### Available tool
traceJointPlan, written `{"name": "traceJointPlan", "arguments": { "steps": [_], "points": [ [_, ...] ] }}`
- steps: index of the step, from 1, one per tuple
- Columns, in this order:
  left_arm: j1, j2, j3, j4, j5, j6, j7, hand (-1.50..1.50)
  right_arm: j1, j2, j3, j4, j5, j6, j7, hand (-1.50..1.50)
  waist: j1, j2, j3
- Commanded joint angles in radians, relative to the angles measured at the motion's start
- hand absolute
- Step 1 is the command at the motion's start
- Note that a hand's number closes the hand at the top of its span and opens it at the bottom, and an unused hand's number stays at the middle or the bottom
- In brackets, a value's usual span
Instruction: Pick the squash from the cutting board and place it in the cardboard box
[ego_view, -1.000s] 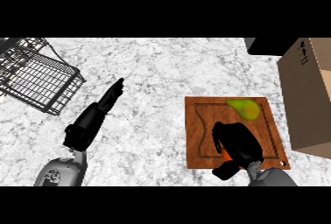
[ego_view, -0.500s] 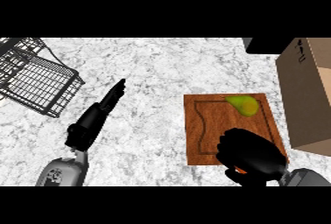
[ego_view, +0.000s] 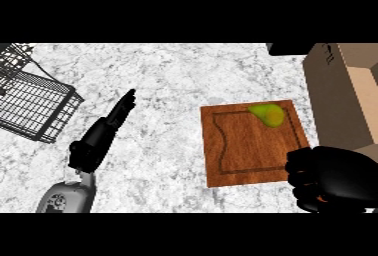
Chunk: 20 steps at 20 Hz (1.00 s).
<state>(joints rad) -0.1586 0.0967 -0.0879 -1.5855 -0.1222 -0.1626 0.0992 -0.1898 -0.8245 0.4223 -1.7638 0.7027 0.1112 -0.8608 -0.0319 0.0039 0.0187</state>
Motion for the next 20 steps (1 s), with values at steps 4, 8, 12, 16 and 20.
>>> {"name": "traceJointPlan", "arguments": {
  "steps": [4, 8, 12, 16, 20],
  "points": [
    [0.012, 0.010, 0.026, -0.010, 0.002, 0.014, -0.005, 0.00, 0.034, -0.133, -0.168, 0.071, -0.262, 0.020, -0.291, 1.50, -0.033, 0.005, 0.001],
    [0.009, 0.009, 0.021, -0.010, 0.000, 0.012, -0.007, 0.00, 0.038, -0.210, -0.246, 0.143, -0.412, 0.074, -0.352, 1.50, -0.021, 0.014, -0.004],
    [0.011, 0.009, 0.021, -0.009, 0.005, 0.007, -0.011, 0.00, 0.040, -0.284, -0.326, 0.216, -0.547, 0.107, -0.391, 1.50, -0.013, 0.013, -0.004],
    [-0.006, 0.001, 0.014, -0.008, 0.004, 0.007, -0.015, 0.00, 0.020, -0.357, -0.396, 0.304, -0.665, 0.160, -0.429, 1.50, 0.012, 0.017, -0.006],
    [0.007, -0.004, -0.001, 0.005, -0.001, 0.001, -0.021, 0.00, 0.032, -0.419, -0.427, 0.368, -0.764, 0.218, -0.478, 1.50, 0.022, 0.016, -0.007]
  ]
}}
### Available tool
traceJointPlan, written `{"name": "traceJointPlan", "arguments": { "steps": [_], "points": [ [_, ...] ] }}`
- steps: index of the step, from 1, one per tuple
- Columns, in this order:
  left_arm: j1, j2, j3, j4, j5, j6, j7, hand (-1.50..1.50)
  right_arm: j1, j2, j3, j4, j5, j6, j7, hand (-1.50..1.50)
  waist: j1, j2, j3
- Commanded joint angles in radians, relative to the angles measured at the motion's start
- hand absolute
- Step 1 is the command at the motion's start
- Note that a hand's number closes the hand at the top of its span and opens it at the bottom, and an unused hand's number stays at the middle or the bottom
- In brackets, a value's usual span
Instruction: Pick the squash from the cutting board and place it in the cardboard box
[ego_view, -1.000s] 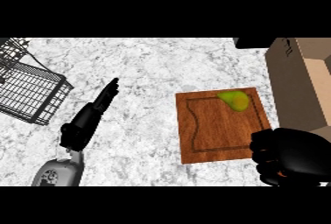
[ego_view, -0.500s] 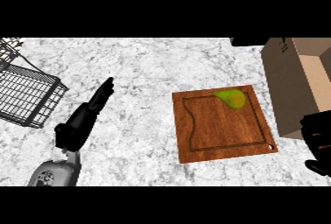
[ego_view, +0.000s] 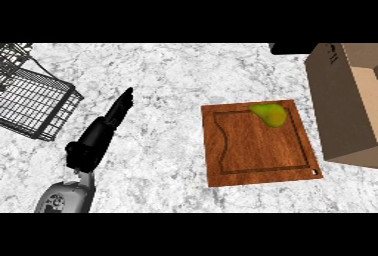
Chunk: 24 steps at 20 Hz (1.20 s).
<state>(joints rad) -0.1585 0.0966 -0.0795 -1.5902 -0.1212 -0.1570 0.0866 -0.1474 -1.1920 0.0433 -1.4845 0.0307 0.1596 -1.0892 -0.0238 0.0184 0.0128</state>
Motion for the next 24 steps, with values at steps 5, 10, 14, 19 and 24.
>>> {"name": "traceJointPlan", "arguments": {
  "steps": [5, 10, 14, 19, 24],
  "points": [
    [-0.022, -0.019, -0.025, 0.006, 0.000, -0.009, 0.005, 0.00, 0.004, -0.124, -0.039, 0.140, -0.159, 0.232, -0.277, 1.50, 0.038, 0.004, -0.001],
    [-0.042, -0.011, -0.034, -0.001, -0.004, -0.023, -0.001, 0.00, -0.010, -0.167, -0.046, 0.200, -0.231, 0.269, -0.277, 1.50, 0.071, 0.005, -0.003],
    [-0.053, -0.030, -0.059, 0.024, -0.014, -0.023, 0.014, 0.00, -0.043, -0.185, -0.057, 0.251, -0.250, 0.255, -0.279, 1.50, 0.091, 0.010, -0.003],
    [-0.059, -0.024, -0.052, 0.033, -0.013, -0.029, -0.003, 0.00, -0.053, -0.183, -0.020, 0.264, -0.193, 0.211, -0.316, 1.50, 0.104, 0.009, -0.004],
    [-0.100, -0.017, -0.033, 0.053, -0.010, -0.029, 0.005, 0.00, -0.058, -0.127, 0.040, 0.280, -0.118, 0.145, -0.349, 1.50, 0.101, 0.010, -0.004]
  ]
}}
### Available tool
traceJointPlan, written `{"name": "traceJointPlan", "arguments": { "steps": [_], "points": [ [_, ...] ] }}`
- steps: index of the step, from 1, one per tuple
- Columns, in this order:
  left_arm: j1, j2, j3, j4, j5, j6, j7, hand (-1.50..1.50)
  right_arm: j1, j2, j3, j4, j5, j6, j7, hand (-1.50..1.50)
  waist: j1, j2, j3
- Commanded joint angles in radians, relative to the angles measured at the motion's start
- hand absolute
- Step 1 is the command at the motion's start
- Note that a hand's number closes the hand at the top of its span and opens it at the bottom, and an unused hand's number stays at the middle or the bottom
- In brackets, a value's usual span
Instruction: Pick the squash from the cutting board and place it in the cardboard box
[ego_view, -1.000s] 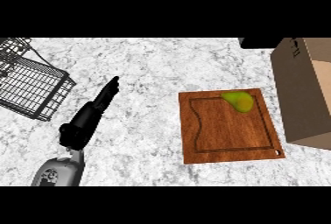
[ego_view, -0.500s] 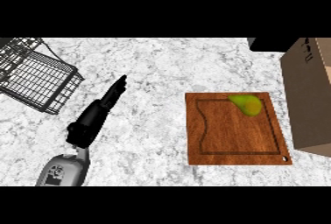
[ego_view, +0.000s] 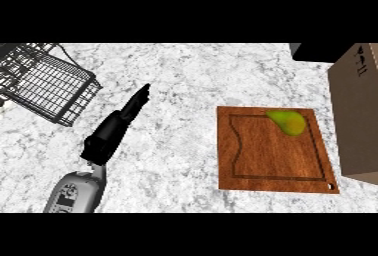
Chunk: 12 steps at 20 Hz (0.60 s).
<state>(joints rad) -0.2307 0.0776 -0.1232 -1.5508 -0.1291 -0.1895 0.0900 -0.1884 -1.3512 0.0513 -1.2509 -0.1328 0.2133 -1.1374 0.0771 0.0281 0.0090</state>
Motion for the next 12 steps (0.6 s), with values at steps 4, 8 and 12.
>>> {"name": "traceJointPlan", "arguments": {
  "steps": [4, 8, 12],
  "points": [
    [-0.022, 0.010, 0.007, 0.016, 0.000, -0.011, -0.011, 0.00, -0.011, 0.071, 0.112, 0.085, 0.134, 0.058, -0.297, 1.50, 0.017, 0.003, 0.000],
    [-0.033, -0.024, -0.030, 0.030, -0.013, -0.007, -0.021, 0.00, -0.039, 0.082, 0.217, 0.127, 0.193, 0.102, -0.214, -1.50, 0.044, 0.010, -0.002],
    [-0.019, -0.016, -0.019, 0.053, -0.020, 0.001, -0.034, 0.00, -0.050, 0.113, 0.283, 0.151, 0.221, 0.100, -0.248, -1.50, 0.024, 0.004, -0.002]
  ]
}}
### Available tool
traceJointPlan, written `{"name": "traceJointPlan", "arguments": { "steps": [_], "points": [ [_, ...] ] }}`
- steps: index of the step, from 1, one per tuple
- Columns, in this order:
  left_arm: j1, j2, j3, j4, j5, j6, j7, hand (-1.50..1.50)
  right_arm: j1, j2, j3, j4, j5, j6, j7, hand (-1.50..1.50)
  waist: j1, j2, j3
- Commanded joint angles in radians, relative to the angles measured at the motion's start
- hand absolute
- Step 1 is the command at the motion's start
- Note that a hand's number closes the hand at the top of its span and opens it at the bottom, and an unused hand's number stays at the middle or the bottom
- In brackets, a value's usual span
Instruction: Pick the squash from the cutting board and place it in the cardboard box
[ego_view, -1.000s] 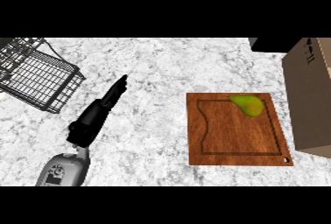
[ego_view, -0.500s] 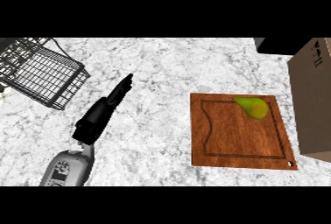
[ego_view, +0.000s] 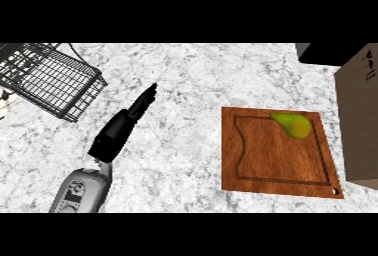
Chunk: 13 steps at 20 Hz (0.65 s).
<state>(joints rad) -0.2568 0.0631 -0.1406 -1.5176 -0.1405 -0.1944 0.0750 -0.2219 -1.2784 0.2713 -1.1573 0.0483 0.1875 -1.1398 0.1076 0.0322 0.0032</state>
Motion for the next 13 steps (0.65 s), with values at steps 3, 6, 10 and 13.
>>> {"name": "traceJointPlan", "arguments": {
  "steps": [3, 6, 10, 13],
  "points": [
    [-0.005, -0.007, -0.006, 0.018, -0.002, -0.003, 0.005, 0.00, -0.037, 0.065, 0.076, 0.051, -0.050, 0.195, -0.214, -1.50, 0.008, 0.006, 0.005],
    [-0.016, -0.012, -0.009, 0.006, -0.003, 0.000, 0.004, 0.00, -0.032, 0.099, 0.077, 0.053, -0.180, 0.253, -0.156, -1.50, 0.016, 0.012, 0.007],
    [-0.032, -0.014, -0.017, -0.010, -0.001, -0.008, 0.014, 0.00, -0.040, 0.111, 0.091, 0.050, -0.328, 0.349, -0.047, -1.50, 0.034, 0.013, 0.007],
    [-0.026, -0.002, -0.007, 0.016, -0.002, -0.012, -0.001, 0.00, -0.046, 0.097, 0.089, 0.059, -0.411, 0.391, 0.002, -1.50, 0.030, 0.021, 0.006]
  ]
}}
